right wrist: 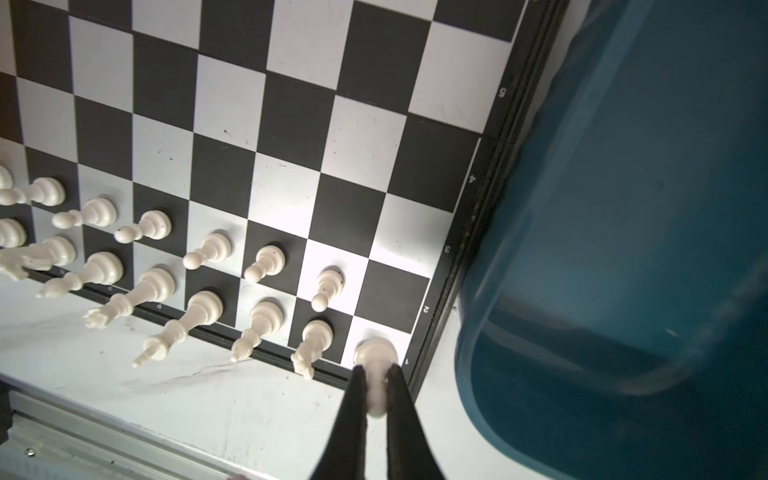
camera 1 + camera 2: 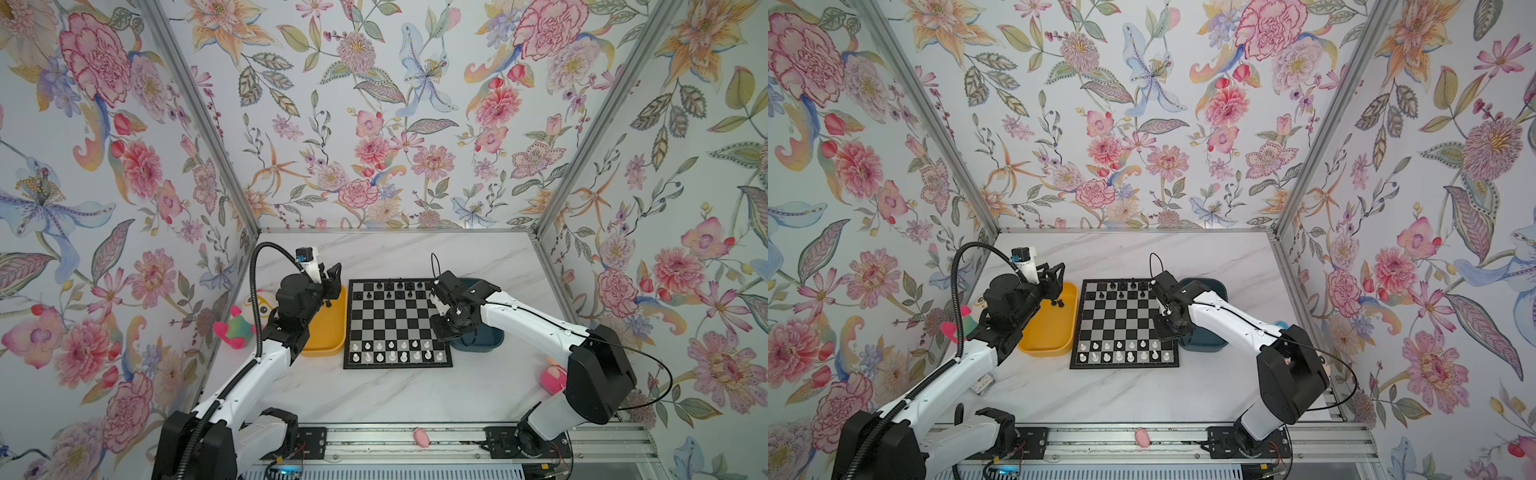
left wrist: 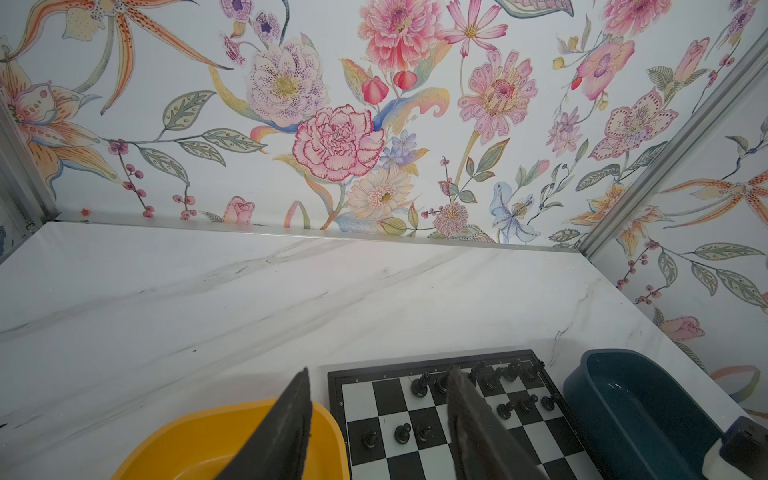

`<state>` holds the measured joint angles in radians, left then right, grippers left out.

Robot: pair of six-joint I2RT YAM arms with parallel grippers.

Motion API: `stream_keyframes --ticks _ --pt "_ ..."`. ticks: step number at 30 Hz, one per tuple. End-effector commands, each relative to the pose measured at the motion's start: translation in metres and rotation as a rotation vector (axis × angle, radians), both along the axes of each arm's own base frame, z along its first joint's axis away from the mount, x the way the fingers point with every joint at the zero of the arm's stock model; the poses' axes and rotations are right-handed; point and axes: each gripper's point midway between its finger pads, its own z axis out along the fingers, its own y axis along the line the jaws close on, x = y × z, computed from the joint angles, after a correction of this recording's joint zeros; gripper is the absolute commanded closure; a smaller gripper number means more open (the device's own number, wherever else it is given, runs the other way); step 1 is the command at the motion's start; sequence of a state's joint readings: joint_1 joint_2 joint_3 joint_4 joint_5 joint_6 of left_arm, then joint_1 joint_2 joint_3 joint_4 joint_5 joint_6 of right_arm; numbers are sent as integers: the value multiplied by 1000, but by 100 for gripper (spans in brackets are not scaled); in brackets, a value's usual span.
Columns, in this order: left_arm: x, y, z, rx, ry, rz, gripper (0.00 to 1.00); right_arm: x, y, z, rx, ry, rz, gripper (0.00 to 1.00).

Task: Set up the chess pieces on the board
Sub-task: 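Lift the white pawn and carry it with the right gripper over the board, then lower the white pawn onto a square beside the white pawn row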

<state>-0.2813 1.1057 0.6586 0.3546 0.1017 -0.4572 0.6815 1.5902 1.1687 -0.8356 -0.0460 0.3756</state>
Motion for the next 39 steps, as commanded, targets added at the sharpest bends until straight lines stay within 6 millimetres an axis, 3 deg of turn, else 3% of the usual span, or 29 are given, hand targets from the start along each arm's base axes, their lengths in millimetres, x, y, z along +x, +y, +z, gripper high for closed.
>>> stream_keyframes --ticks 1,19,39 --pt "-2 3 5 -10 -23 -1 46 -2 2 -12 -6 24 -6 91" --pt "0 3 2 -6 -14 3 46 -3 -1 -47 -75 75 5 92" --pt "2 2 0 -6 -7 1 46 -6 -7 -54 -98 90 10 92"
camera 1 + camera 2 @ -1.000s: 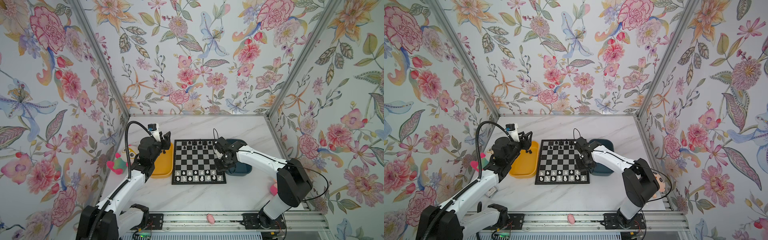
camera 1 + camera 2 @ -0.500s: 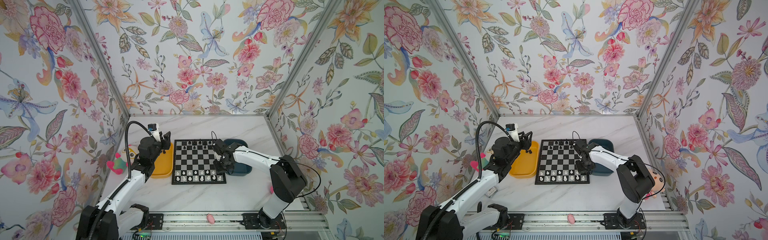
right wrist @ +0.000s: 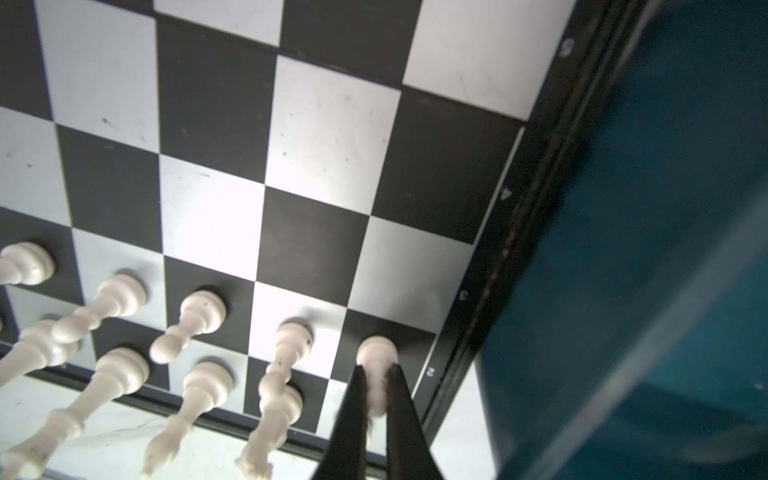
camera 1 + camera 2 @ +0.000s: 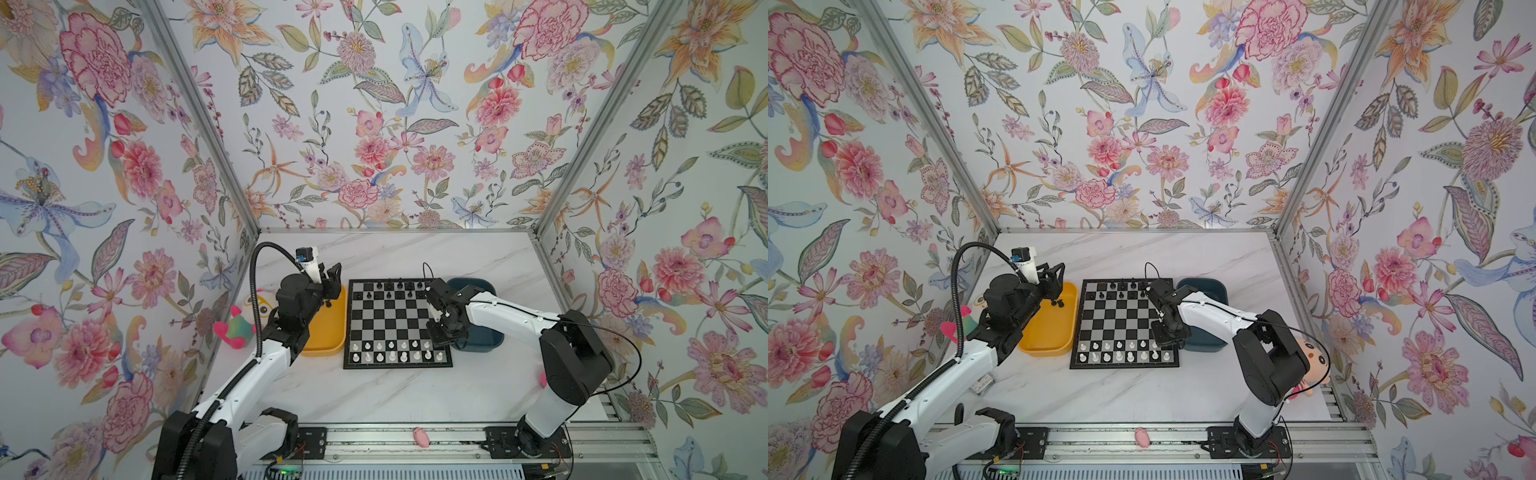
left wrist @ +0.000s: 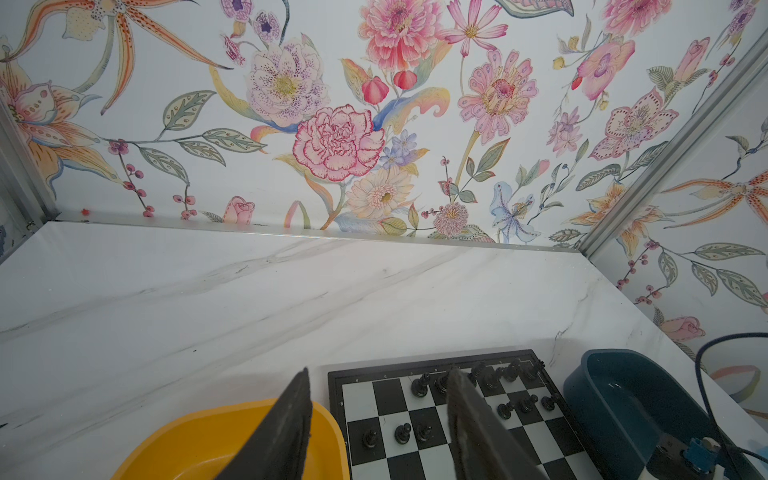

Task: Set up the chess pieces on the board
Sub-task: 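Lower the white pawn onto a square beside the white pawn row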

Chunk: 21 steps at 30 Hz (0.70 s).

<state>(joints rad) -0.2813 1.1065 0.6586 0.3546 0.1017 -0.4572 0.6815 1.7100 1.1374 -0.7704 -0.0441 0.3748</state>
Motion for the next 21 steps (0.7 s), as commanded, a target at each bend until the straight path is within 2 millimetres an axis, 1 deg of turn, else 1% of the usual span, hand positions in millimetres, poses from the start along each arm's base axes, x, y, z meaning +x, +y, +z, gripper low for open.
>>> stream_keyframes --ticks 1,5,7,18,21 --pt "2 2 1 -6 -9 0 46 -7 -7 -11 -43 26 9 92" --pt "3 2 1 -8 -8 -1 46 -8 -7 -13 -47 30 10 91" --pt "2 2 1 -8 -9 -1 46 -7 -7 -13 -45 31 11 89" --pt "2 2 0 -6 -7 0 46 -7 -4 -13 -44 31 14 82" --pt "2 2 1 -7 -8 1 46 -6 -3 -10 -37 23 14 80"
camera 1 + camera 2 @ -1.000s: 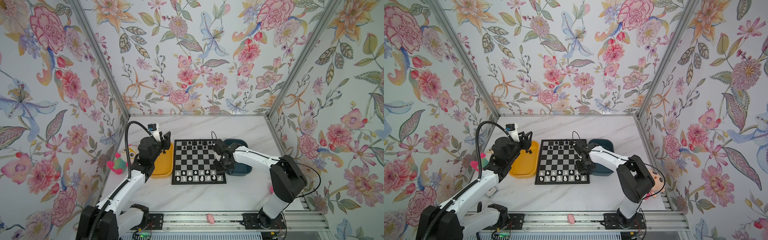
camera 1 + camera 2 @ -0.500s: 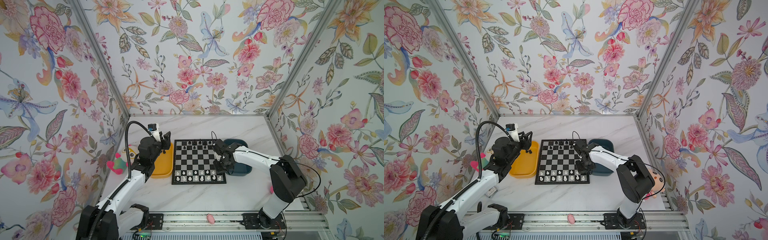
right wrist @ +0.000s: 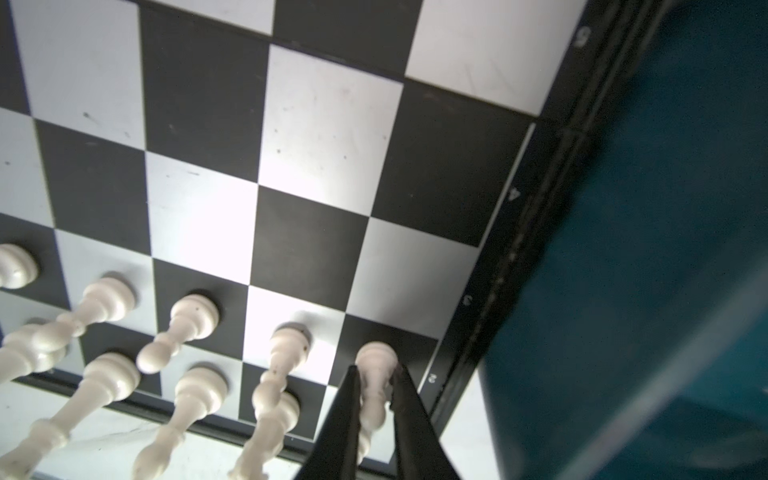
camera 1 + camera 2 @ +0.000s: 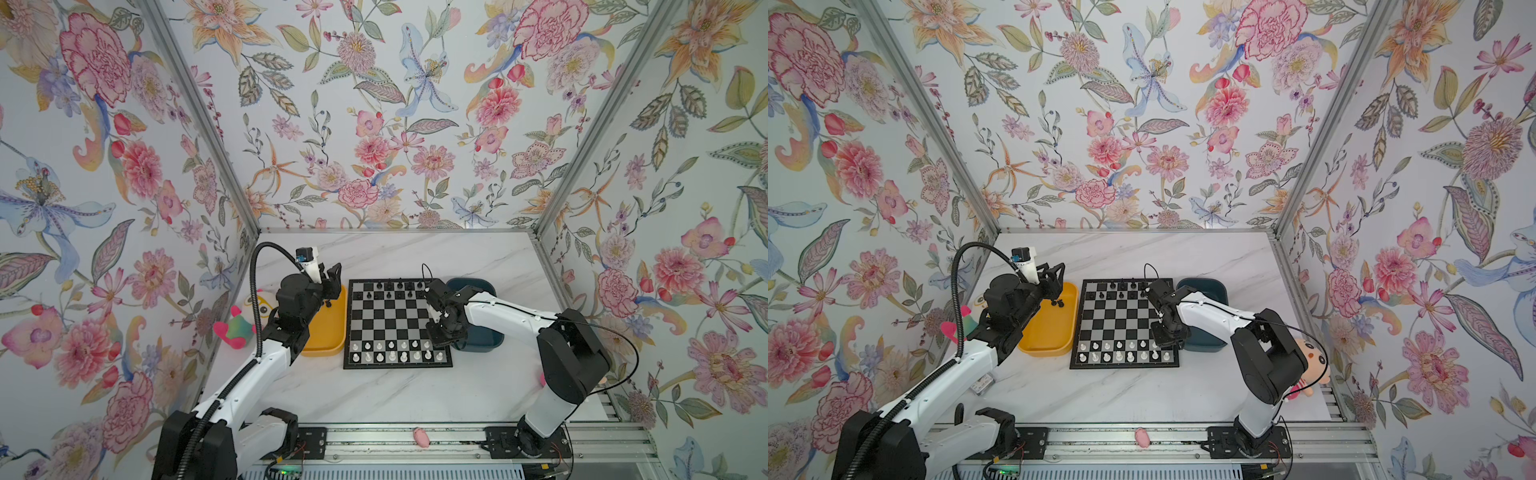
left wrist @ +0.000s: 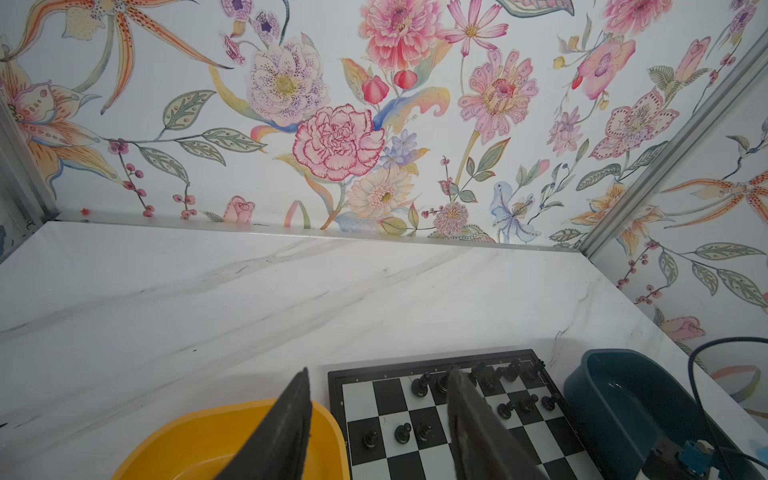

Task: Set up the chess pieces on the board
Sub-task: 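Lower the white pawn onto a square beside the white pawn row, then open the right gripper and raise it off the placed pawn, then move the left gripper over the yellow tray while the right returns to the teal tray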

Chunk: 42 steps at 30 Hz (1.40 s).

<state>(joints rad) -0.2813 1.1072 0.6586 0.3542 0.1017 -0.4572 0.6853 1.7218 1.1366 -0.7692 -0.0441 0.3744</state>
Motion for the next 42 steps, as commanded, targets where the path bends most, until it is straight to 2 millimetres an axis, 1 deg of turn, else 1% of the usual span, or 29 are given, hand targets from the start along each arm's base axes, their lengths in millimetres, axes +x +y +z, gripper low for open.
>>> stream_keyframes --ticks 1,5,11,14,21,22,26,30,33,36,38,40,42 --pt "2 2 0 -7 -8 1 46 -4 -3 -4 -27 9 9 80" --pt "2 3 1 -8 -10 2 46 -1 -1 4 -13 -11 9 77" --pt "1 4 3 -5 -14 6 46 9 -1 26 -7 -66 10 74" --pt "0 4 4 -3 -14 7 46 17 -3 43 -12 -112 13 74" --pt "2 3 3 -3 0 8 46 39 -6 93 39 -242 15 72" --pt "4 4 4 -1 9 16 46 47 -14 100 40 -267 -10 72" --pt "8 13 -2 32 84 69 46 64 -23 122 56 -358 -30 71" --pt "11 21 -13 65 177 119 46 80 -22 139 165 -454 -69 68" --pt "14 31 -25 115 268 178 45 93 -24 148 240 -499 -99 67" --pt "12 42 -40 180 378 232 44 102 -24 152 283 -529 -111 67" --pt "8 51 -49 217 441 276 42 104 -22 150 311 -529 -111 66" --pt "4 64 -61 253 509 345 40 107 -20 144 329 -521 -110 66" --pt "1 67 -77 288 585 351 40 109 -19 135 346 -496 -114 67"
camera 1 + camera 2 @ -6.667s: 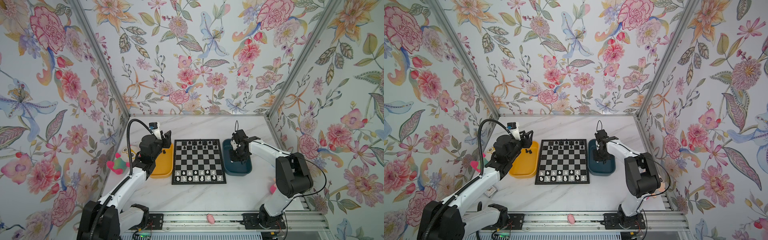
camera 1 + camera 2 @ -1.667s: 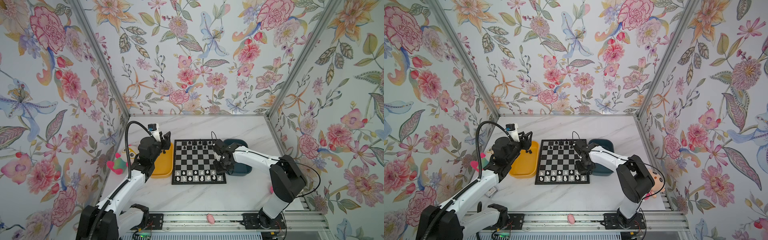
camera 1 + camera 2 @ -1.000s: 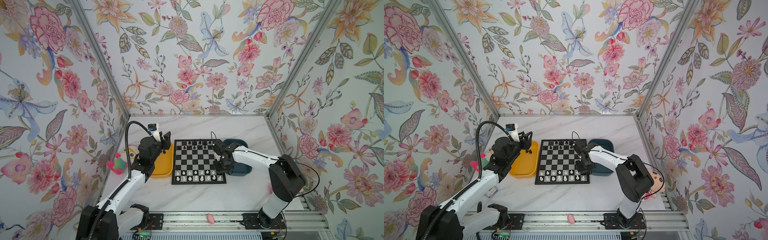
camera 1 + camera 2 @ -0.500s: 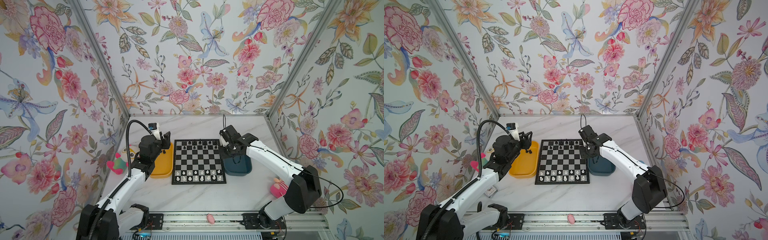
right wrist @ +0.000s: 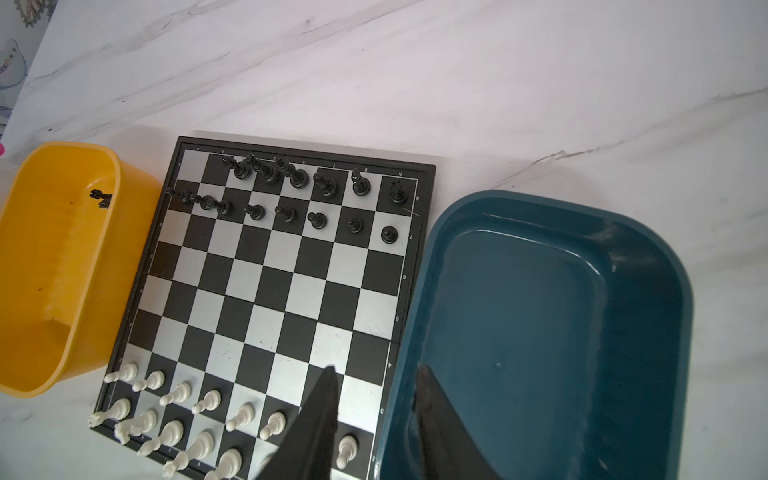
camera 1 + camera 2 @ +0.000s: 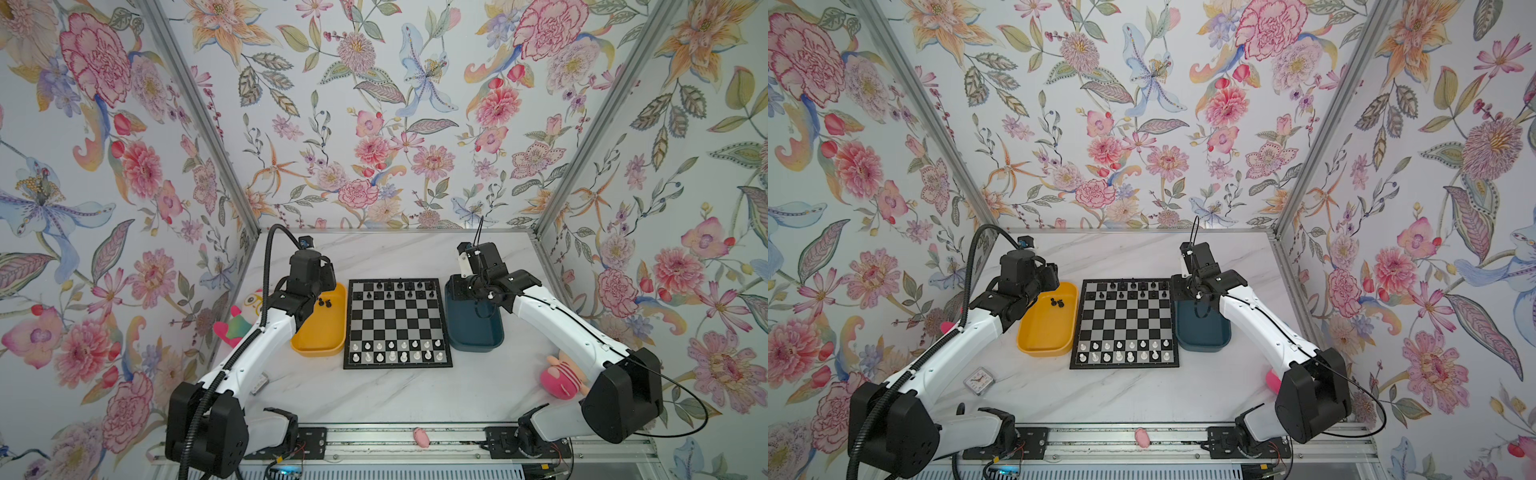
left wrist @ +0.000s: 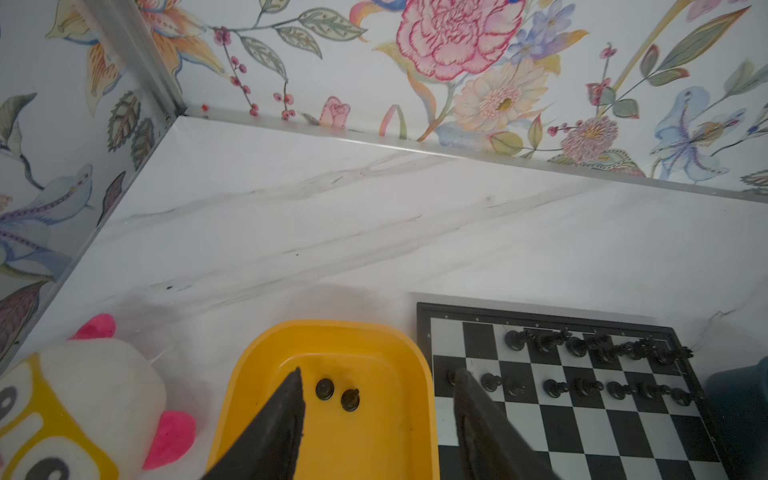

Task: Set up the chess pieces on the board
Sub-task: 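Move the left gripper over the yellow tray while the right returns to the teal tray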

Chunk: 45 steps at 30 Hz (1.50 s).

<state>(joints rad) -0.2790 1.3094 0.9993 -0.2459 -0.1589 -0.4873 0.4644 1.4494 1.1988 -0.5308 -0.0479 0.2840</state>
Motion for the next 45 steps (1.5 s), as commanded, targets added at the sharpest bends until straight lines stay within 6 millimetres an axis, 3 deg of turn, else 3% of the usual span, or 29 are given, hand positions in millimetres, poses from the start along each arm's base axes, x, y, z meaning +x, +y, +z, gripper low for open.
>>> stream_keyframes --ticks 1,5,12,16,18,27,45 --pt "-17 25 -37 95 203 90 40 6 10 -9 61 8 33 67" --pt "-15 20 -65 92 290 70 43 8 9 -16 73 23 40 68" --pt "-13 32 -104 73 381 100 47 8 -11 -20 76 19 -1 68" --pt "-8 28 -106 57 368 85 48 7 -21 -24 83 28 -23 68" --pt "-6 27 -117 59 394 78 50 7 -22 -27 88 37 -28 68" --pt "0 6 -125 -20 395 -3 53 11 -15 -37 107 72 -14 69" --pt "5 -3 -146 -45 438 -29 55 10 -12 -47 114 103 -12 69"
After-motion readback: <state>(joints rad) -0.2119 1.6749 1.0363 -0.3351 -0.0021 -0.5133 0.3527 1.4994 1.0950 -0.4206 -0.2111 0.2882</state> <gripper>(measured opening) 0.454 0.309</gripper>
